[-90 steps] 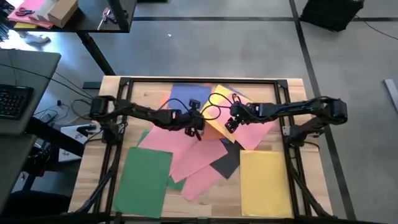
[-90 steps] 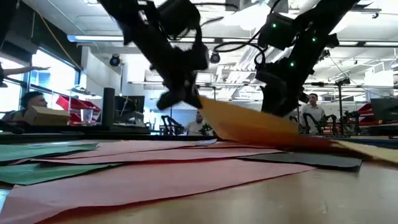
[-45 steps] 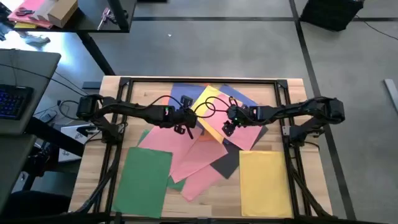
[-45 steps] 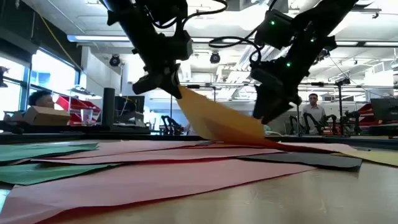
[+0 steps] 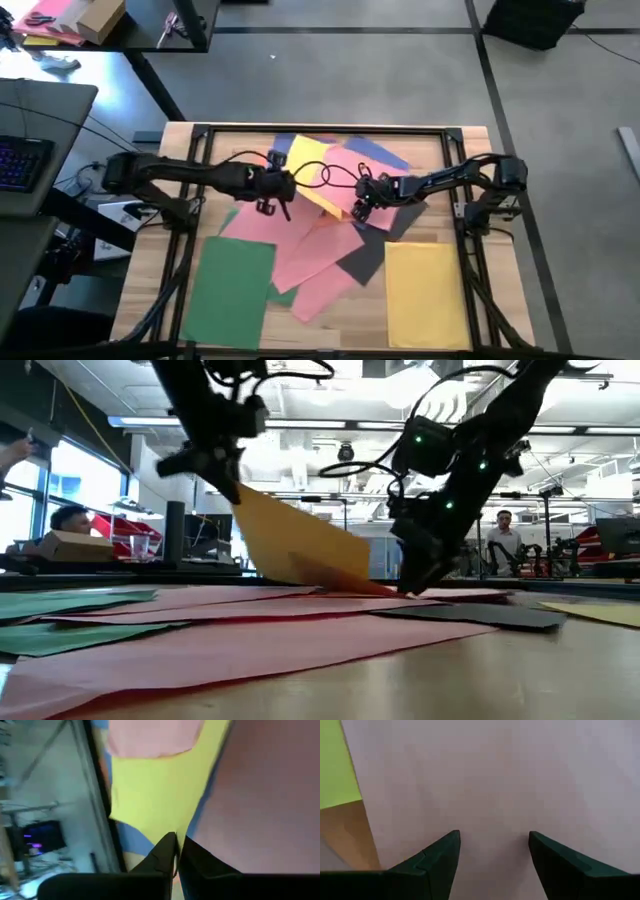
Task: Organize paper
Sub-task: Stack the yellow paper on top of the other yellow paper to the bottom right of the table
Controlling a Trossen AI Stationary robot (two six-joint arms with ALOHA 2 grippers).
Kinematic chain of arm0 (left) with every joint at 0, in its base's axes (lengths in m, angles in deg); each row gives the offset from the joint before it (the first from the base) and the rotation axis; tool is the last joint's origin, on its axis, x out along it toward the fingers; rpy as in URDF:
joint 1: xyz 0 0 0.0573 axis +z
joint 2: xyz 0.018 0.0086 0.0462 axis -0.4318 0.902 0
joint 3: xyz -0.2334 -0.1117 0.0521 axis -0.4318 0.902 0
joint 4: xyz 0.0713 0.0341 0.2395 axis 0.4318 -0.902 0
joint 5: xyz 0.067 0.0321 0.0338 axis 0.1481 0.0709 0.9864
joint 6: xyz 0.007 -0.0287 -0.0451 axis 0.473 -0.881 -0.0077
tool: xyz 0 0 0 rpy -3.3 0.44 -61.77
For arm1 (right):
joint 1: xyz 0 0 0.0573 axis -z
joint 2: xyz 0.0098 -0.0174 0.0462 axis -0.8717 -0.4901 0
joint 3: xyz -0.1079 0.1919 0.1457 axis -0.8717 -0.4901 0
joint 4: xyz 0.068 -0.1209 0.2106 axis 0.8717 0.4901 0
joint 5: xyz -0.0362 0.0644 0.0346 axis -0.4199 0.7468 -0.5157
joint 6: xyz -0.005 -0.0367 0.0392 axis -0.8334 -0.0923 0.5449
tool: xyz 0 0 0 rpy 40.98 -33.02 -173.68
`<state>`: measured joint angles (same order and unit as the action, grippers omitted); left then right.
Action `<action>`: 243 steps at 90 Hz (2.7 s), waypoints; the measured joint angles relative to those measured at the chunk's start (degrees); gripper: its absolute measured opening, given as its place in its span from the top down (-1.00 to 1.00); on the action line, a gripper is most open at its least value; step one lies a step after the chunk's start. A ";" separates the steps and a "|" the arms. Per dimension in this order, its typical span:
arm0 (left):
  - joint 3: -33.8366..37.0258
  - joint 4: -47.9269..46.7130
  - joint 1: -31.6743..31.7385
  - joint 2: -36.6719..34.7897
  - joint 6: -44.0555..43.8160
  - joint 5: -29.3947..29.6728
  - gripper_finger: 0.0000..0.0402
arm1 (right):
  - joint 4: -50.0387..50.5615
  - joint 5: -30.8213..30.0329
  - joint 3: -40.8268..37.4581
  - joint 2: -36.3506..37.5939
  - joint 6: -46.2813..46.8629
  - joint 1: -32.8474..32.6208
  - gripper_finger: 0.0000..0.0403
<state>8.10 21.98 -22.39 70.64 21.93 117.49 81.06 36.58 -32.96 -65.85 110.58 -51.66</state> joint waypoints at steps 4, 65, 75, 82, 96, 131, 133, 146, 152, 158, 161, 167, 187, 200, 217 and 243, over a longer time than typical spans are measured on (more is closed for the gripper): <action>0.00 -1.61 -0.02 -1.47 -0.99 -0.83 1.00 | -2.29 0.07 0.00 -0.76 -0.58 0.00 -0.12; 0.00 -7.70 0.16 -25.07 -10.44 3.70 1.00 | 10.02 0.74 5.57 9.05 -5.63 -1.27 -0.11; 0.00 -7.65 0.16 -28.30 -9.99 11.02 1.00 | 9.90 0.38 5.51 6.89 -4.69 -1.77 -0.11; -0.12 -7.76 0.16 -30.59 -9.97 12.78 1.00 | 9.64 -0.17 5.49 3.97 -3.52 -1.64 -0.11; -1.90 -6.74 0.15 -34.50 -10.08 10.43 1.00 | 6.17 -0.93 5.49 -1.77 -2.87 -1.63 -0.11; -2.36 2.48 0.12 -38.50 -14.38 -12.24 1.00 | 5.87 -2.68 8.91 1.13 -5.44 -1.17 -0.11; -2.36 3.11 0.12 -38.29 -14.85 -13.11 1.00 | 7.05 -2.76 9.22 2.28 -5.57 -1.49 -0.11; -2.36 8.52 0.12 -35.11 -17.01 -19.43 1.00 | 13.55 -6.18 10.14 10.78 -5.69 -5.39 -0.11; -2.36 11.46 0.12 -32.60 -17.49 -22.14 1.00 | 16.32 -8.40 10.23 15.16 -5.40 -7.67 -0.11; -2.36 15.30 -0.04 -29.49 -17.54 -24.49 1.00 | 18.92 -9.92 10.19 18.88 -4.13 -10.04 -0.11; -2.34 16.98 -0.14 -27.73 -17.52 -25.39 1.00 | 19.97 -10.32 10.19 20.49 -3.41 -11.18 -0.11; -2.34 22.08 -0.62 -23.96 -17.52 -27.00 1.00 | 21.77 -11.15 10.19 23.51 -1.93 -13.63 -0.11; -3.02 39.29 -2.41 -10.29 -19.07 -33.74 1.00 | 32.21 -14.94 10.19 29.02 6.23 -22.09 -0.11; -7.66 43.01 -4.06 -0.75 -19.36 -34.55 1.00 | 45.78 -17.46 10.12 31.51 15.28 -26.36 -0.11; -17.73 45.09 -6.47 13.23 -16.55 -29.76 1.00 | 58.08 -17.90 10.12 33.95 25.16 -30.38 -0.11; -37.12 44.66 -4.44 28.70 -17.71 -26.41 1.00 | 73.43 -17.50 10.12 38.12 35.80 -35.36 -0.11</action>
<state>-29.02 66.64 -26.83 99.35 4.21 91.07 154.49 19.08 -22.84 -27.73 146.38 -87.02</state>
